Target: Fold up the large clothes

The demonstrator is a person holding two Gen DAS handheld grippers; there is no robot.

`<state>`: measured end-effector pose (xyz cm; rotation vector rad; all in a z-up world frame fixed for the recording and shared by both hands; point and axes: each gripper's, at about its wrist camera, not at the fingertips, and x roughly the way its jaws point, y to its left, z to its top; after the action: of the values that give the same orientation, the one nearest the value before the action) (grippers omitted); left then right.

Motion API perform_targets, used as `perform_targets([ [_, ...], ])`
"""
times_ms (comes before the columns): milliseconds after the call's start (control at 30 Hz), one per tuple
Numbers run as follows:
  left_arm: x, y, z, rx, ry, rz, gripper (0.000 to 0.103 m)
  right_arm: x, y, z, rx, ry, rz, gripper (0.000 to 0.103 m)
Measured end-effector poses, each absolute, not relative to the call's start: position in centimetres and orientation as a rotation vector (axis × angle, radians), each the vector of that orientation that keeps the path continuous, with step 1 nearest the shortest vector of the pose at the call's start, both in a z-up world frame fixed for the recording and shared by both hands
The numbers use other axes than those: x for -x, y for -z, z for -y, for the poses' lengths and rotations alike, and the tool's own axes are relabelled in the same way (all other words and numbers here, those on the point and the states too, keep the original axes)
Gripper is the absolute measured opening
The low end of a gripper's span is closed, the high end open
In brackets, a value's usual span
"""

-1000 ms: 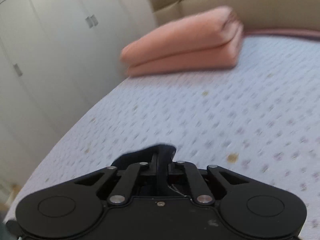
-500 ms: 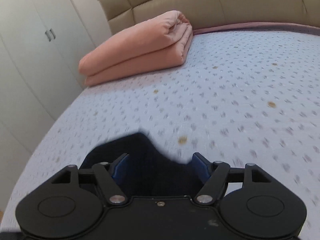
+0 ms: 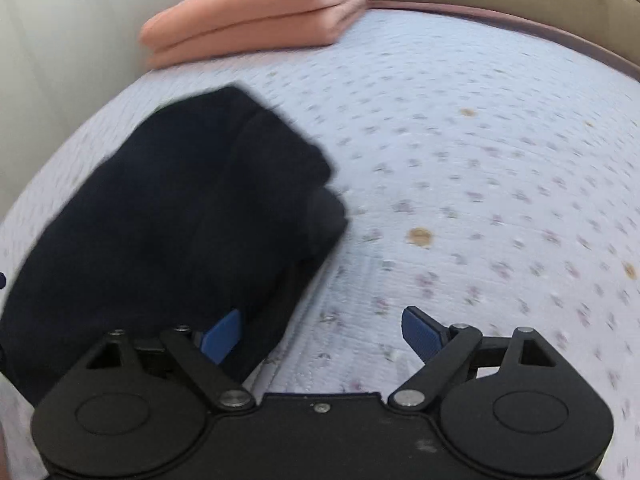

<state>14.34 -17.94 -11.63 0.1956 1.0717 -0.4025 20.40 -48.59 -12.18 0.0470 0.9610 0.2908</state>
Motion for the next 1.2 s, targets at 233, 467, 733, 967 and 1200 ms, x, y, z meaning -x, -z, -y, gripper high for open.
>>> perform_targets([
  [233, -20.7, 11.7, 15.9, -0.001, 0.333, -1.059, 0.101, -20.5, 11.8, 49.8, -0.468, -0.353, -0.943, 0.103],
  [467, -23.5, 14.0, 16.7, 0.161, 0.357, -1.127, 0.102, -21.5, 14.4, 48.4, -0.488, -0.376, -1.005, 0.103],
  [733, -25.7, 16.9, 17.1, 0.270, 0.393, -1.184, 0.103, -22.2, 16.3, 48.6, -0.553, -0.452, -1.021, 0.103],
  [967, -27.0, 18.9, 17.4, 0.335, 0.431, -1.217, 0.103, -22.0, 17.2, 47.9, -0.517, -0.520, -0.992, 0.103],
  [1200, -28.2, 21.3, 17.5, 0.421, 0.491, -1.251, 0.103, -22.7, 17.7, 47.4, -0.521, -0.559, -1.006, 0.103],
])
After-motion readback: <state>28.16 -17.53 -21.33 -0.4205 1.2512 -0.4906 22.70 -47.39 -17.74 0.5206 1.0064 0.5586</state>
